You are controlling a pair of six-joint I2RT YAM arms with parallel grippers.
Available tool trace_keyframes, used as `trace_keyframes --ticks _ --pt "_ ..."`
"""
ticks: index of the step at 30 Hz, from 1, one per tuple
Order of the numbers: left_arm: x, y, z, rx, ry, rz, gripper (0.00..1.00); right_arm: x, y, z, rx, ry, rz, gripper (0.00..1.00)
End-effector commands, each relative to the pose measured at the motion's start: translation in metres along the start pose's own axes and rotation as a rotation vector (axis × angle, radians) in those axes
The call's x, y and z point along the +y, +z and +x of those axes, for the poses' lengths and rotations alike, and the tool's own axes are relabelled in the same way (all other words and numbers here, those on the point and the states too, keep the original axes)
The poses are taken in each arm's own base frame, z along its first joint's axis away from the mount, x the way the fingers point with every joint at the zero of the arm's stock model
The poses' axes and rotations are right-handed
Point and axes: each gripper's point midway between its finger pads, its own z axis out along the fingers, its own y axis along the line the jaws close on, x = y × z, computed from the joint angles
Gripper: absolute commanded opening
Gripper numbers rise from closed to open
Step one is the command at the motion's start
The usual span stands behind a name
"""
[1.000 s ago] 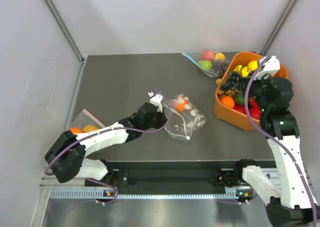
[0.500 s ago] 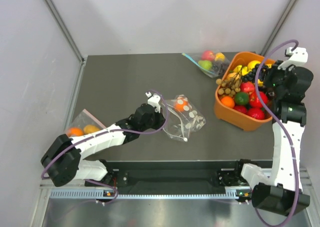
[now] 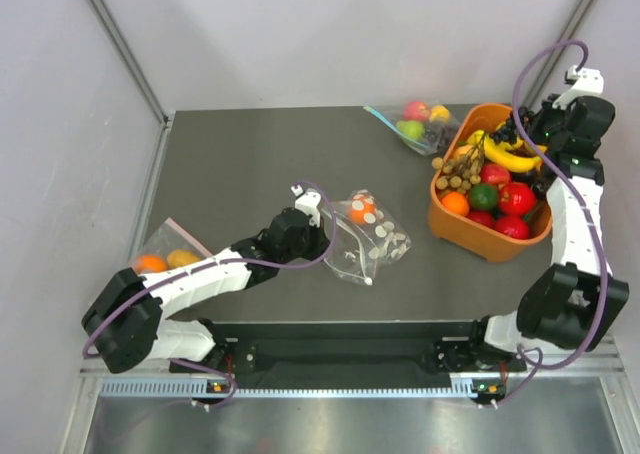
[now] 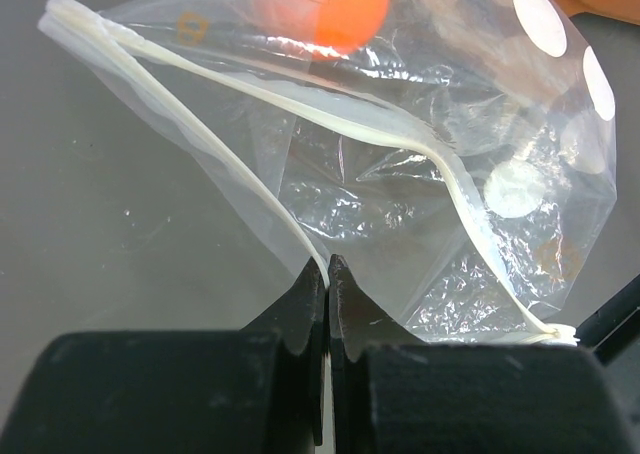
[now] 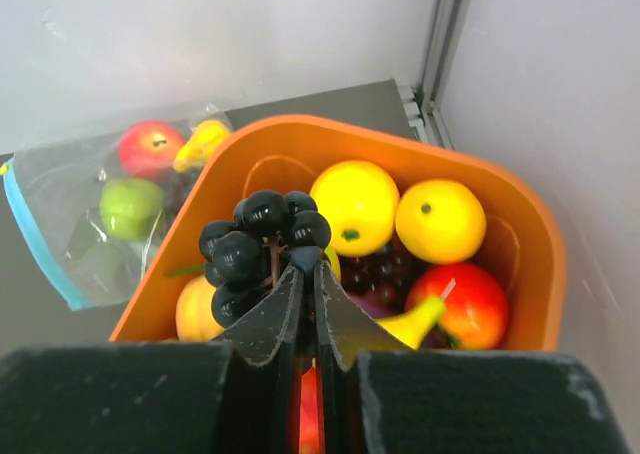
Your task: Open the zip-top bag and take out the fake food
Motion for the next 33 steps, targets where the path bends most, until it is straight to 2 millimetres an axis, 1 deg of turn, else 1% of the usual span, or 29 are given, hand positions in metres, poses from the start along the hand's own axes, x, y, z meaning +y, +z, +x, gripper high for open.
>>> trace_keyframes --ticks 1,3,5,6,11,12,14,15,16,17,18,19,21,22,24,29,31,32,33 --pt "0.001 -0.001 -0.008 -0.029 0.003 -0.002 0.00 0.002 0.013 -0.056 -0.164 -0.020 -0.044 0.01" --pt "0.001 0.000 -0.007 -0.023 0.000 -0.001 0.00 0.001 0.026 -0.051 -0.156 -0.012 -0.049 0.01" --pt "0.001 -0.001 -0.006 -0.022 -0.003 -0.002 0.00 0.000 0.034 -0.052 -0.169 -0.010 -0.055 0.01" --pt "0.001 -0.001 -0.007 -0.024 -0.002 -0.002 0.00 -0.001 0.042 -0.048 -0.159 -0.007 -0.059 0.01" --pt "0.004 -0.004 -0.008 -0.028 -0.003 -0.019 0.00 0.006 0.063 -0.044 -0.150 0.001 -0.119 0.05" --pt "0.004 -0.005 -0.008 -0.030 -0.003 -0.020 0.00 0.006 0.072 -0.039 -0.136 0.007 -0.130 0.06" --pt "0.004 -0.005 -0.009 -0.032 -0.006 -0.020 0.00 0.009 0.078 -0.035 -0.127 0.007 -0.154 0.07" --pt "0.004 -0.006 -0.009 -0.032 -0.006 -0.019 0.00 0.009 0.084 -0.026 -0.108 0.013 -0.164 0.11" --pt "0.004 -0.005 -0.009 -0.030 -0.006 -0.020 0.00 0.013 0.087 -0.024 -0.099 0.015 -0.180 0.16" --pt "0.003 -0.005 -0.010 -0.032 -0.006 -0.019 0.00 0.013 0.089 -0.018 -0.077 0.018 -0.186 0.26" --pt "0.003 -0.005 -0.010 -0.030 -0.006 -0.018 0.00 0.015 0.093 -0.012 -0.060 0.015 -0.194 0.45" --pt "0.002 -0.005 -0.009 -0.027 -0.006 -0.016 0.00 0.018 0.093 -0.009 -0.050 0.010 -0.206 0.51" --pt "0.002 -0.005 -0.011 -0.028 -0.006 -0.015 0.00 0.018 0.092 -0.005 -0.045 0.009 -0.207 0.63" --pt "0.002 -0.005 -0.011 -0.026 -0.006 -0.015 0.00 0.017 0.092 -0.004 -0.043 0.011 -0.203 0.65" --pt "0.001 -0.005 -0.011 -0.026 -0.006 -0.015 0.00 0.018 0.088 -0.006 -0.049 0.011 -0.200 0.68" --pt "0.000 -0.005 -0.011 -0.025 -0.012 -0.008 0.00 0.019 0.076 -0.012 -0.068 0.012 -0.192 0.70" --pt "-0.001 -0.005 -0.010 -0.022 -0.014 -0.005 0.00 0.021 0.066 -0.018 -0.087 0.014 -0.193 0.70" --pt "-0.001 -0.005 -0.010 -0.020 -0.014 -0.004 0.00 0.024 0.055 -0.028 -0.116 0.009 -0.195 0.70" --pt "-0.001 -0.006 -0.011 -0.022 -0.014 -0.002 0.00 0.024 0.050 -0.026 -0.117 0.016 -0.194 0.70"
